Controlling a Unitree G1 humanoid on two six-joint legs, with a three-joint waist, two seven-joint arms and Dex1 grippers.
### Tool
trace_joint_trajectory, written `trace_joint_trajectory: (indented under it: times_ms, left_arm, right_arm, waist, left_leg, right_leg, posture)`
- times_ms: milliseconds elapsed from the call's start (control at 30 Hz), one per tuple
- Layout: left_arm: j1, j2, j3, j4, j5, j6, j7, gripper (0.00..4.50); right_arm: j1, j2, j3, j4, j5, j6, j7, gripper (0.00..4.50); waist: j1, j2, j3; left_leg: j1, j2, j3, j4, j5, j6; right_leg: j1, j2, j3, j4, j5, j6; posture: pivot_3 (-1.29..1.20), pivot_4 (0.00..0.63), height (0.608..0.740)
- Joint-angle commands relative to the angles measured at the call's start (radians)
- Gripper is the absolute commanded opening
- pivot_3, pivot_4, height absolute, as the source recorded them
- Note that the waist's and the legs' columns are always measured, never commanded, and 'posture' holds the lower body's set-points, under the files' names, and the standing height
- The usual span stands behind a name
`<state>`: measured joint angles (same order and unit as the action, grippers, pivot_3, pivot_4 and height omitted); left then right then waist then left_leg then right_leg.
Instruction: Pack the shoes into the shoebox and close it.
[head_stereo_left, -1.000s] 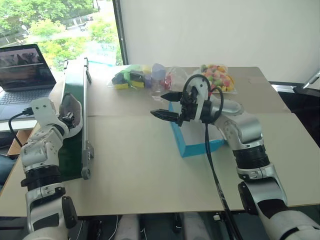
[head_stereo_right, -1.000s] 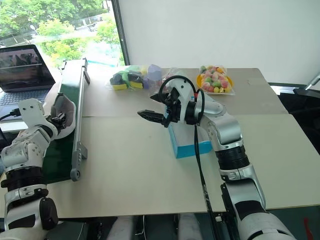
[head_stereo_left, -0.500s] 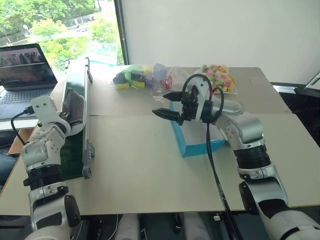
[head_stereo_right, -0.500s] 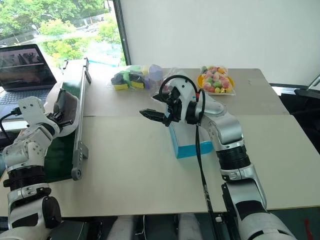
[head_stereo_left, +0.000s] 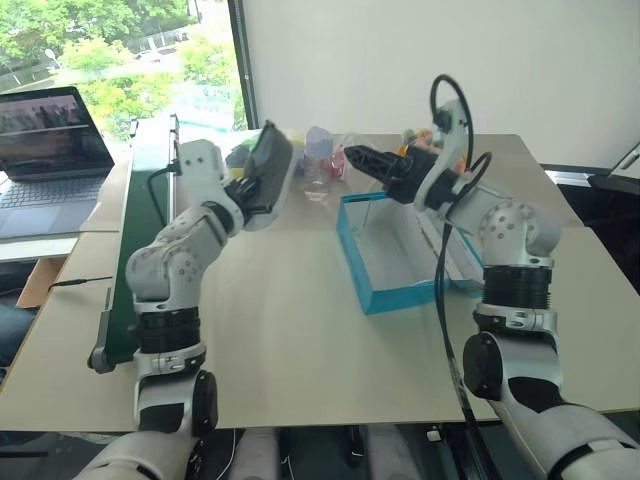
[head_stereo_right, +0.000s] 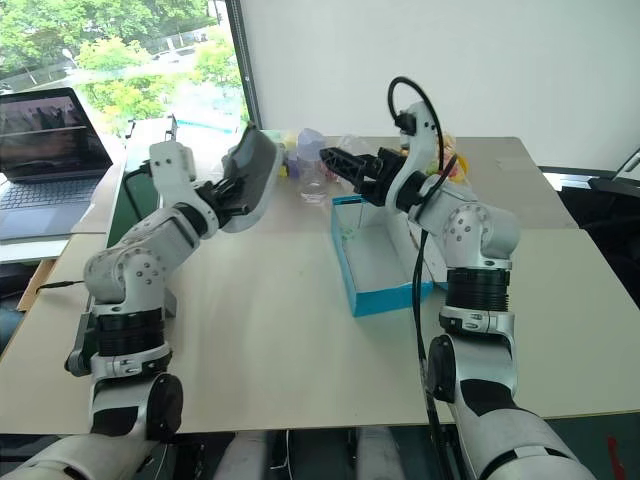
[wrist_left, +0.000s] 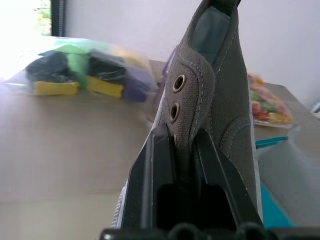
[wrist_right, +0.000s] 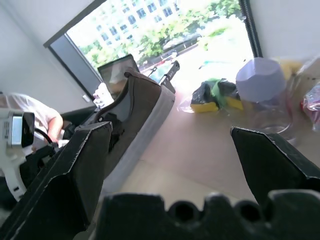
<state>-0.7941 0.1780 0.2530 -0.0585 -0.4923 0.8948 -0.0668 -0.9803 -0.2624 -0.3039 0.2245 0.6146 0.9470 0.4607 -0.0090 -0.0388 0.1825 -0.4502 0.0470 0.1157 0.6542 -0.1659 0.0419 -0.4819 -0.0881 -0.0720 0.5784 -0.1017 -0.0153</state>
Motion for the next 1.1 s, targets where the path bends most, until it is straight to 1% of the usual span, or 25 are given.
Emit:
trace_joint_trajectory:
  times_ms: [33,200,267,367,767,833,867,900,1000,1033,1067,1100]
  left_arm:
    - [-0.059,-0.05,-0.041,-0.068,-0.032,0.017,0.008,0.04]
    - [-0.101,-0.087,-0.058,-0.074,-0.047,0.036,0.017,0.04]
    - [-0.104,-0.073,-0.094,-0.076,-0.034,0.042,-0.012,0.04]
    - [-0.093,-0.06,-0.112,-0.065,-0.025,0.042,-0.03,0.04]
    - [-0.113,-0.112,-0.122,-0.059,-0.036,0.041,-0.023,0.04]
    - [-0.115,-0.121,-0.124,-0.059,-0.036,0.042,-0.022,0.0]
    - [-0.116,-0.124,-0.125,-0.058,-0.035,0.042,-0.021,0.0]
    - [-0.117,-0.128,-0.125,-0.059,-0.037,0.044,-0.02,0.0]
    - [-0.118,-0.136,-0.121,-0.062,-0.041,0.051,-0.018,0.0]
    - [-0.119,-0.138,-0.119,-0.061,-0.043,0.053,-0.018,0.0]
    - [-0.119,-0.137,-0.118,-0.061,-0.048,0.062,-0.021,0.0]
    - [-0.119,-0.136,-0.117,-0.061,-0.052,0.068,-0.023,0.0]
  right_arm:
    - [-0.008,0.004,-0.028,-0.045,0.043,0.023,-0.04,4.5]
    - [0.006,0.003,-0.029,-0.061,0.056,0.028,-0.075,4.5]
    - [0.011,0.001,-0.032,-0.065,0.059,0.021,-0.087,4.5]
    - [0.014,-0.002,-0.035,-0.066,0.06,0.011,-0.096,4.5]
    - [0.015,0.013,-0.042,-0.054,0.074,-0.002,-0.098,4.5]
    - [0.013,0.019,-0.046,-0.052,0.077,-0.007,-0.098,3.98]
    - [0.012,0.022,-0.048,-0.051,0.077,-0.01,-0.097,3.81]
    - [0.012,0.025,-0.055,-0.051,0.079,-0.016,-0.102,3.4]
    - [0.012,0.028,-0.065,-0.051,0.082,-0.024,-0.106,2.41]
    - [0.013,0.027,-0.064,-0.05,0.084,-0.025,-0.106,2.14]
    - [0.013,0.028,-0.063,-0.049,0.086,-0.027,-0.105,1.69]
    - [0.013,0.028,-0.062,-0.048,0.089,-0.029,-0.104,1.41]
  waist:
    - [-0.003,0.0,0.0]
    - [-0.008,0.0,0.0]
    - [-0.008,0.0,0.0]
    - [-0.007,0.0,0.0]
    - [-0.006,0.0,0.0]
    - [-0.006,0.0,0.0]
    - [-0.006,0.0,0.0]
    - [-0.006,0.0,0.0]
    - [-0.006,0.0,0.0]
    - [-0.006,0.0,0.0]
    - [-0.006,0.0,0.0]
    - [-0.006,0.0,0.0]
  left_leg:
    - [0.0,0.0,0.0,0.0,0.0,0.0]
    - [-0.001,0.0,-0.001,0.004,0.002,0.004]
    - [-0.001,0.0,-0.001,0.004,0.002,0.004]
    - [0.0,0.0,-0.002,0.005,0.0,0.0]
    - [-0.001,0.0,-0.003,0.005,0.0,0.001]
    - [-0.001,0.0,-0.003,0.005,0.0,0.001]
    - [-0.001,0.0,-0.003,0.005,0.0,0.001]
    - [-0.001,0.0,-0.003,0.005,0.0,0.001]
    - [-0.001,0.0,-0.003,0.005,0.0,0.001]
    - [-0.001,0.0,-0.003,0.005,0.0,0.001]
    - [-0.001,0.0,-0.003,0.005,0.0,0.001]
    - [-0.001,0.0,-0.003,0.005,0.0,0.001]
  right_leg:
    - [0.0,0.0,0.0,0.0,0.0,0.0]
    - [0.001,0.0,0.0,0.0,0.0,0.001]
    - [0.001,0.001,0.0,0.0,0.001,0.001]
    - [0.002,0.001,0.0,0.0,0.001,0.001]
    - [0.003,0.0,0.0,0.0,0.001,0.001]
    - [0.003,0.001,0.0,0.0,0.001,0.001]
    - [0.003,0.001,0.0,0.0,0.001,0.001]
    - [0.003,0.001,0.0,0.0,0.001,0.001]
    - [0.003,0.001,0.0,0.0,0.001,0.001]
    - [0.003,0.001,0.0,0.0,0.001,0.001]
    - [0.003,0.001,0.0,0.0,0.001,0.001]
    - [0.003,0.001,0.0,0.0,0.001,0.001]
  posture:
    - [0.0,0.15,0.738]
    - [0.0,0.15,0.738]
    - [0.0,0.15,0.738]
    - [0.0,0.15,0.738]
    - [0.0,0.15,0.738]
    - [0.0,0.15,0.738]
    - [0.0,0.15,0.738]
    - [0.0,0.15,0.738]
    - [0.0,0.15,0.738]
    - [0.0,0.15,0.738]
    - [0.0,0.15,0.738]
    - [0.0,0.15,0.738]
